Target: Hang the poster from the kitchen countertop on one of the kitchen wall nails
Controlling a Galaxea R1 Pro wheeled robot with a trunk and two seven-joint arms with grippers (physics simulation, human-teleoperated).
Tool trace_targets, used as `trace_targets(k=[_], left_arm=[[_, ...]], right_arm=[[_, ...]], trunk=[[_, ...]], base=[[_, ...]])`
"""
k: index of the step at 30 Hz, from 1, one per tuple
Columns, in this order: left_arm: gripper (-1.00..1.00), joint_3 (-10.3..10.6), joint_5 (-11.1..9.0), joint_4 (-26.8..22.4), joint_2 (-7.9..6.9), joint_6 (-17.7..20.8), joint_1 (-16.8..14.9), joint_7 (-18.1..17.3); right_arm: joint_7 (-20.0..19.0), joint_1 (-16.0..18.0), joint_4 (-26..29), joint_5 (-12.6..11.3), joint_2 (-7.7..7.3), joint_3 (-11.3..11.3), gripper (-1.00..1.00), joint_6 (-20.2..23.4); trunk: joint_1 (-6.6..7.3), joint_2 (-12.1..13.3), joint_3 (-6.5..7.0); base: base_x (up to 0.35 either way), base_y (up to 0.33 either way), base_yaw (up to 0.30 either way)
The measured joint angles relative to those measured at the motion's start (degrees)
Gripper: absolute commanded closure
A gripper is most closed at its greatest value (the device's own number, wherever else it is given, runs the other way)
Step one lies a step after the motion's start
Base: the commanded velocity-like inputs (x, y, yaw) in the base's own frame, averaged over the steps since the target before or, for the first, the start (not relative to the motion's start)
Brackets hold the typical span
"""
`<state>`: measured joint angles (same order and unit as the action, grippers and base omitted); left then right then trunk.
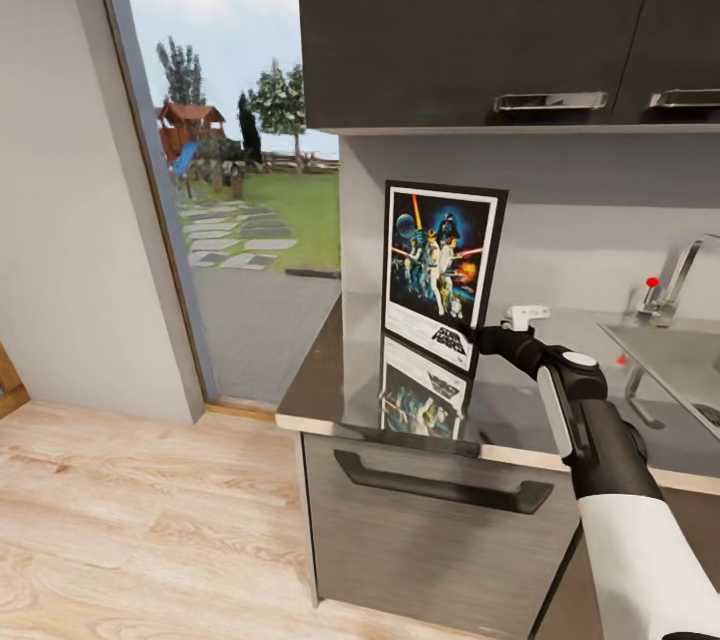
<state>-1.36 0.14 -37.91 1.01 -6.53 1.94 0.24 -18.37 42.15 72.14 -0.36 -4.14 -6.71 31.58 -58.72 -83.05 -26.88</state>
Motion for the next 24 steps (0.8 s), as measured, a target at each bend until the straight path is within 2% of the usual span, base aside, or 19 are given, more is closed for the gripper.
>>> trace_targets(k=[14,24], left_arm=[[-1.0,0.0,0.0,0.0,0.0,-0.02,-0.02,0.0],[-1.0,0.0,-0.01,0.0,0.02,-0.03,0.0,0.0]], right_arm=[[0.0,0.0,-0.99,-0.05,0.0,0.03,-1.0,-0.19],[0.0,0.0,-1.07,-0.06,0.0,0.03,-1.0,-0.23]], trunk=[[0.0,0.0,0.0],[-0.01,0.0,0.0]], base=[[0.079,-0.062,0.0],[0.011,-0.01,0.0]])
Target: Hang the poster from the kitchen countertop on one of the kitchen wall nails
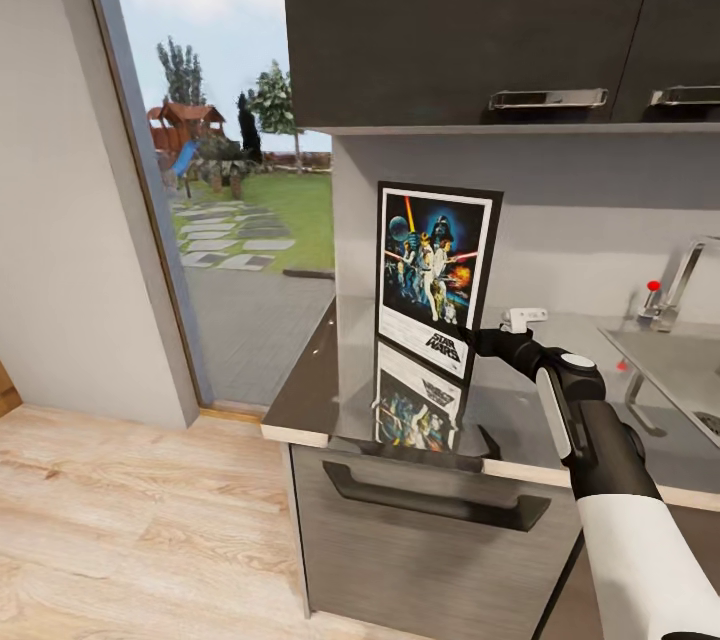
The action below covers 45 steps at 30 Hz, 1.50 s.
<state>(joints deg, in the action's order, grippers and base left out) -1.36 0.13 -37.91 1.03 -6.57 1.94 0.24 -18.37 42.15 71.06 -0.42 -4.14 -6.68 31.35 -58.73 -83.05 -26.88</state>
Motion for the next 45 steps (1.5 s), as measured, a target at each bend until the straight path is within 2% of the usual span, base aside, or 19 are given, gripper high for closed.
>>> trace_targets(k=[11,22,45], left_arm=[[-1.0,0.0,0.0,0.0,-0.02,-0.01,-0.01,0.0],[-1.0,0.0,-0.05,0.0,-0.02,0.01,0.0,0.0],[-1.0,0.0,-0.06,0.0,-0.02,-0.02,-0.02,0.0]], right_arm=[[-0.17,0.0,-0.1,-0.06,0.0,0.2,-1.0,-0.01],[-3.03,0.0,-0.15,0.08,0.0,0.11,-1.0,-0.03],[-3.25,0.0,-0.19,0.09,0.0,0.18,-1.0,-0.03]], trunk=[[0.0,0.0,0.0],[0.0,0.0,0.0],[0.0,0.0,0.0]], base=[[0.0,0.0,0.0],[0.0,0.0,0.0],[0.004,0.0,0.0]])
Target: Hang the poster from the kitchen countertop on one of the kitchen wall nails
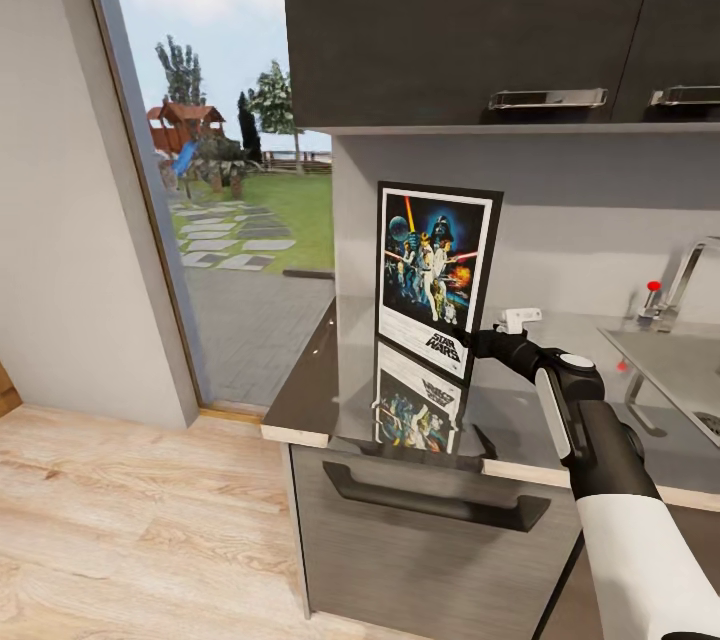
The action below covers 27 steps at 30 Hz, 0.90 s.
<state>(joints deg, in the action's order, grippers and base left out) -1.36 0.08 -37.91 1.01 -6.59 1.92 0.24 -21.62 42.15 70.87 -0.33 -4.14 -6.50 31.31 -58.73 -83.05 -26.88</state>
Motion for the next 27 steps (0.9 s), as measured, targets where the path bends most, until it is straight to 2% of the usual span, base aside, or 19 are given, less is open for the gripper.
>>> trace_targets(k=[1,2,27], left_arm=[[-1.0,0.0,0.0,0.0,0.0,0.0,0.0,0.0],[-1.0,0.0,0.0,-0.02,0.0,0.0,0.0,0.0],[-1.0,0.0,0.0,-0.09,0.0,-0.01,0.01,0.0]], right_arm=[[0.0,0.0,0.0,0.0,0.0,0.0,-1.0,0.0],[0.0,0.0,0.0,0.02,0.0,0.0,1.0,0.0],[-0.08,0.03,-1.54,-0.41,0.0,0.02,1.0,-0.09]], trunk=[[0.0,0.0,0.0],[0.0,0.0,0.0],[0.01,-0.01,0.01]], base=[[0.001,0.0,0.0],[0.0,0.0,0.0],[0.0,0.0,0.0]])
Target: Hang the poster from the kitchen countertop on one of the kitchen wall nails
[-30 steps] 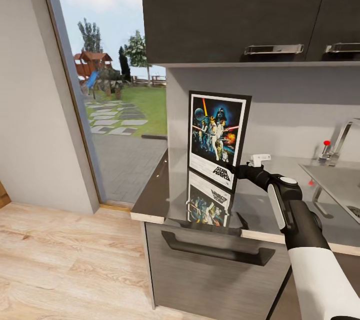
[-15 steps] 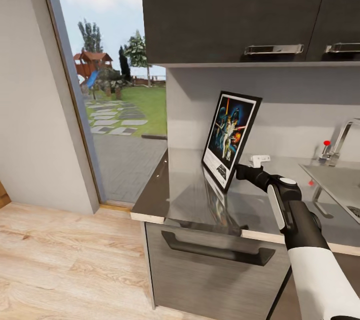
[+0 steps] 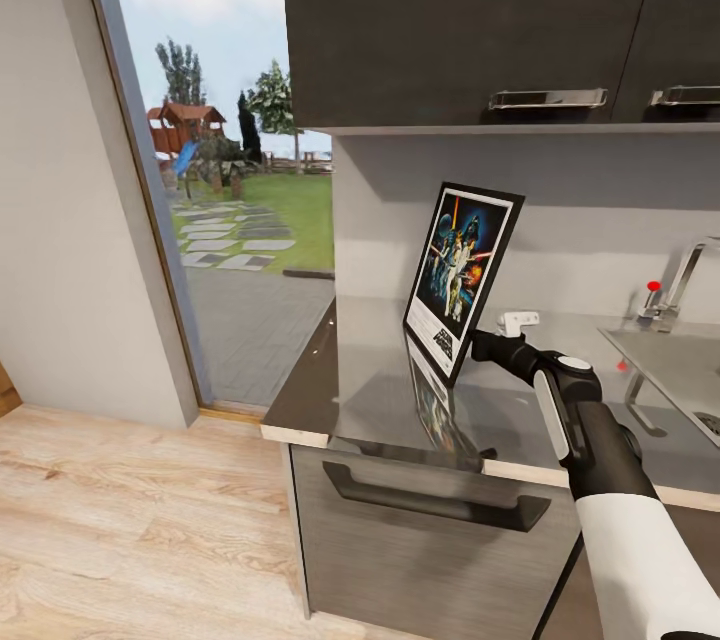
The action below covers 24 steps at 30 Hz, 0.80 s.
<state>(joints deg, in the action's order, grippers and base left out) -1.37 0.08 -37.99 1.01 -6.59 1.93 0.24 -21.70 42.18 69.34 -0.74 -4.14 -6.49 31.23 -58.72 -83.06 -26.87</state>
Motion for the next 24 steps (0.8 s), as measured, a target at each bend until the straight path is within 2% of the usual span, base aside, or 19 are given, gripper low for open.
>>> trace_targets(k=[24], left_arm=[[-1.0,0.0,0.0,0.0,0.0,0.0,-0.01,0.0]], right_arm=[[-0.04,0.41,2.77,0.45,0.26,0.08,1.0,0.81]], trunk=[[-0.01,0.01,-0.01]], base=[[0.0,0.0,0.0]])
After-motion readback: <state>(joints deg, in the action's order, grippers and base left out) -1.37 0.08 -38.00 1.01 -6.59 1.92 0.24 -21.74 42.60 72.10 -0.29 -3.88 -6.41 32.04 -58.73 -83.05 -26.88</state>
